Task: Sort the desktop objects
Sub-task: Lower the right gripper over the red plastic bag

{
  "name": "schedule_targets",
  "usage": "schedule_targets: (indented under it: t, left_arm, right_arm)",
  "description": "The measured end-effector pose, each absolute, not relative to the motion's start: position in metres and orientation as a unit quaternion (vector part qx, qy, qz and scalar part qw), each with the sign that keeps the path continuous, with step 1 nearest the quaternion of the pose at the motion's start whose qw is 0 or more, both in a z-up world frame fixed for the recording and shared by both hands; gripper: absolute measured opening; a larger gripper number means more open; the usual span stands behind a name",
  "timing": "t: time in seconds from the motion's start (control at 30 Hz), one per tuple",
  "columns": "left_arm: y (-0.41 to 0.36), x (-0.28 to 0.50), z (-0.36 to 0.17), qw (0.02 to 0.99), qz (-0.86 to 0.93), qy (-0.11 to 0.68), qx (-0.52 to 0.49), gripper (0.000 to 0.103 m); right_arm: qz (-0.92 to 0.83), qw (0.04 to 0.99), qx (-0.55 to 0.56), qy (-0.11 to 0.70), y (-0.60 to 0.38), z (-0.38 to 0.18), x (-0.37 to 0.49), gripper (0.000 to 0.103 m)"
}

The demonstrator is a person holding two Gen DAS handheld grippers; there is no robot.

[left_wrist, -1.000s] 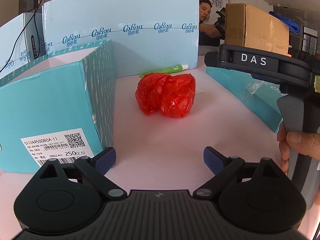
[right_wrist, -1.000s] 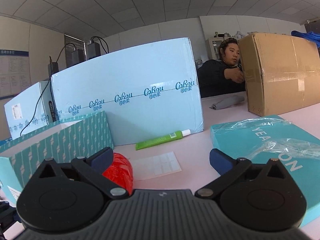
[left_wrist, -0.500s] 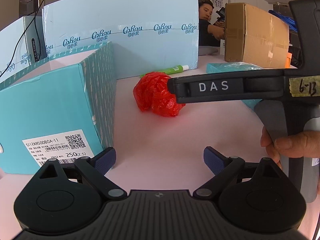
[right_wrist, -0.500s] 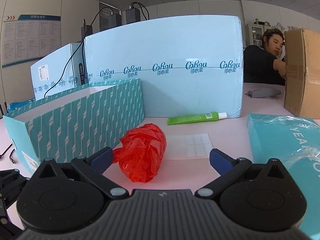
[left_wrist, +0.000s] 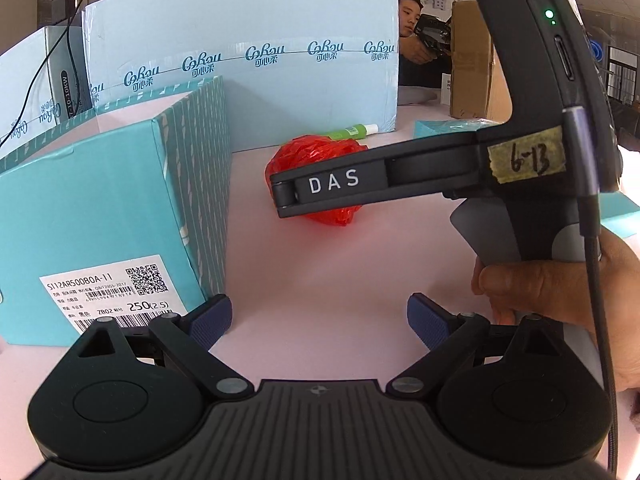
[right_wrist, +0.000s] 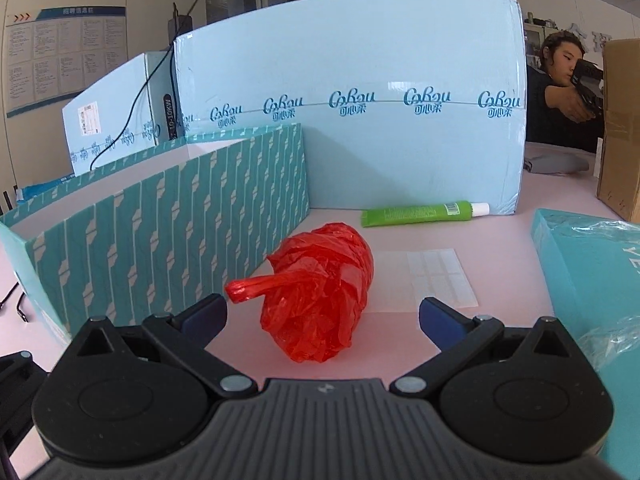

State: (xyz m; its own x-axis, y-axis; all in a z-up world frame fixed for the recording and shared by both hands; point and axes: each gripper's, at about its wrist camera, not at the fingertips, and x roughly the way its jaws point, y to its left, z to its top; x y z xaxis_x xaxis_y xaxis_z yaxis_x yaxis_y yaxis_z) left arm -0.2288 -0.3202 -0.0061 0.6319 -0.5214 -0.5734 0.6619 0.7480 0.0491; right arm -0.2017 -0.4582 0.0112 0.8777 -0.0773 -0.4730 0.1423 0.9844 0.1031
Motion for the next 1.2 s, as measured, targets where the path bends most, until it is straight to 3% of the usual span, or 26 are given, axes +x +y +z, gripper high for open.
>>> schedule_targets:
  t: [0.07,0.13,0.33,0.5,0.57,0.6,0.63,0.67,0.7,0.8,0.93,1.13,1.17,1.2]
  left_arm:
    - [-0.320,-0.228,-0.007,0.893,-0.332,0.275,0.126,0.094]
    - [-0.320,-0.226,-0.007,0.892,-0.333,0.280,0.123,0.094]
    - [-0.319,-0.224,-0.008,0.890,-0.336,0.285,0.117,0.094]
    - [-0.321,-0.227,-0.008,0.891,-0.331,0.284,0.125,0.094]
    - [-0.321,-0.228,-0.007,0.893,-0.331,0.279,0.126,0.094]
    - [-0.321,-0.229,-0.007,0.893,-0.331,0.277,0.125,0.094]
    - [-0.320,-0.229,-0.006,0.894,-0.332,0.275,0.124,0.094]
    - [-0.319,-0.229,-0.006,0.894,-0.334,0.275,0.121,0.094]
    - [-0.318,-0.229,-0.005,0.894,-0.336,0.273,0.118,0.095]
    - [-0.314,-0.231,-0.004,0.891,-0.346,0.271,0.110,0.101]
    - [-0.311,-0.233,-0.004,0.894,-0.349,0.262,0.104,0.101]
    - [-0.306,-0.230,-0.003,0.892,-0.361,0.261,0.081,0.101]
    - [-0.305,-0.228,-0.003,0.891,-0.363,0.263,0.077,0.101]
    - [-0.303,-0.227,-0.004,0.889,-0.367,0.265,0.069,0.101]
  right_arm:
    - [-0.066,0.967,0.070,0.237,-0.459,0.010,-0.204,0.089]
    - [-0.072,0.964,0.078,0.245,-0.462,0.007,-0.204,0.050]
    - [-0.083,0.957,0.103,0.257,-0.471,0.003,-0.212,0.029]
    - [-0.097,0.958,0.114,0.245,-0.477,0.005,-0.220,0.030]
    - [-0.110,0.957,0.107,0.245,-0.476,0.007,-0.220,0.040]
    - [-0.114,0.958,0.101,0.244,-0.475,0.007,-0.219,0.053]
    - [-0.112,0.959,0.099,0.241,-0.475,0.007,-0.218,0.079]
    - [-0.109,0.961,0.097,0.235,-0.475,0.008,-0.218,0.094]
    - [-0.101,0.965,0.094,0.222,-0.475,0.009,-0.218,0.103]
    - [-0.099,0.969,0.062,0.217,-0.472,0.011,-0.212,0.103]
    - [-0.097,0.961,0.041,0.256,-0.474,0.003,-0.190,0.103]
    - [-0.084,0.964,0.060,0.245,-0.482,0.001,-0.176,0.102]
    - [-0.081,0.963,0.068,0.247,-0.484,0.001,-0.175,0.097]
    - [-0.078,0.959,0.079,0.259,-0.487,-0.001,-0.172,0.078]
